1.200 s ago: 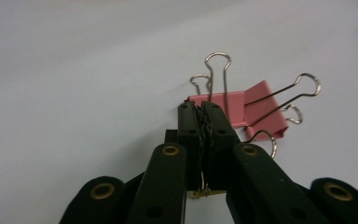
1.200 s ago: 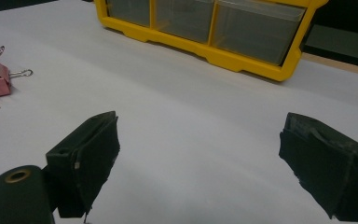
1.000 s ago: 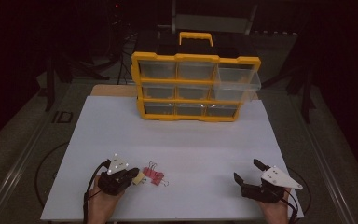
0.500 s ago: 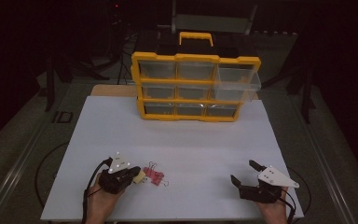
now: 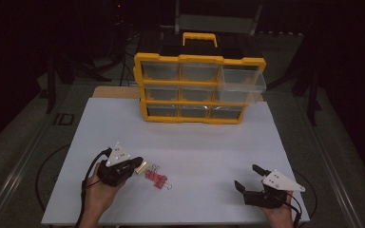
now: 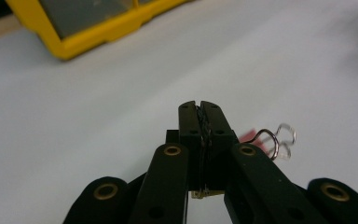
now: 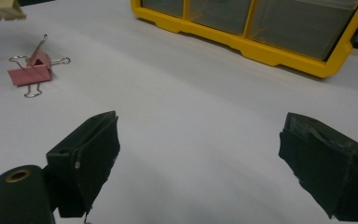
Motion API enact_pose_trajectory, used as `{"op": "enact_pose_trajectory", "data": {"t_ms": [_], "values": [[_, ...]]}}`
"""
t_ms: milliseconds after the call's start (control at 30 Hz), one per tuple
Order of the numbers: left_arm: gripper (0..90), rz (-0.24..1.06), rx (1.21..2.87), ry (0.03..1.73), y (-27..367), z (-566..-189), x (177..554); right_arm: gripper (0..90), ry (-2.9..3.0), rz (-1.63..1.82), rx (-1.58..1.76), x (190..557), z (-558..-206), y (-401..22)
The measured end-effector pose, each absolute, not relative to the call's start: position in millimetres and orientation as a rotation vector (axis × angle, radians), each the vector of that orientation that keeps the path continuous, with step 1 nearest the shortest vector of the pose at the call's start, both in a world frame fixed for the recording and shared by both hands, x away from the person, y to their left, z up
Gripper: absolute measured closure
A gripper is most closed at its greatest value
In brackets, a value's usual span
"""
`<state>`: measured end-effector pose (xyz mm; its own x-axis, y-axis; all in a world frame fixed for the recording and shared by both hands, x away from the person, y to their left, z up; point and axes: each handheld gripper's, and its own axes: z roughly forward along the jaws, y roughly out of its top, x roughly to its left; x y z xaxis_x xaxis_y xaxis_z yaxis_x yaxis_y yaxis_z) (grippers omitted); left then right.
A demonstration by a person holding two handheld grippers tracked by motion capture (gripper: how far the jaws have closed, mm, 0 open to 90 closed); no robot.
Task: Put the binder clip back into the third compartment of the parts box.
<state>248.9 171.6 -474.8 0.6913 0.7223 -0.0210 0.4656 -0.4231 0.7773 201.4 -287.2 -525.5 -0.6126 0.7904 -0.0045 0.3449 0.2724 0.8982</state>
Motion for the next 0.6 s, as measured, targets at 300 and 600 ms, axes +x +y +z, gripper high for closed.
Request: {"op": "enact_pose_trajectory", "data": {"t_ms": [300, 600], "values": [[88.8, 0.41, 2.06, 0.822, 160, -449, 269, 11.0, 2.09, 1.316, 1.027, 201, -526, -287], [88.8, 0.404, 2.039, 0.756, 143, -426, 293, 11.0, 2.08, 1.323, 1.027, 200, -526, -288]]}}
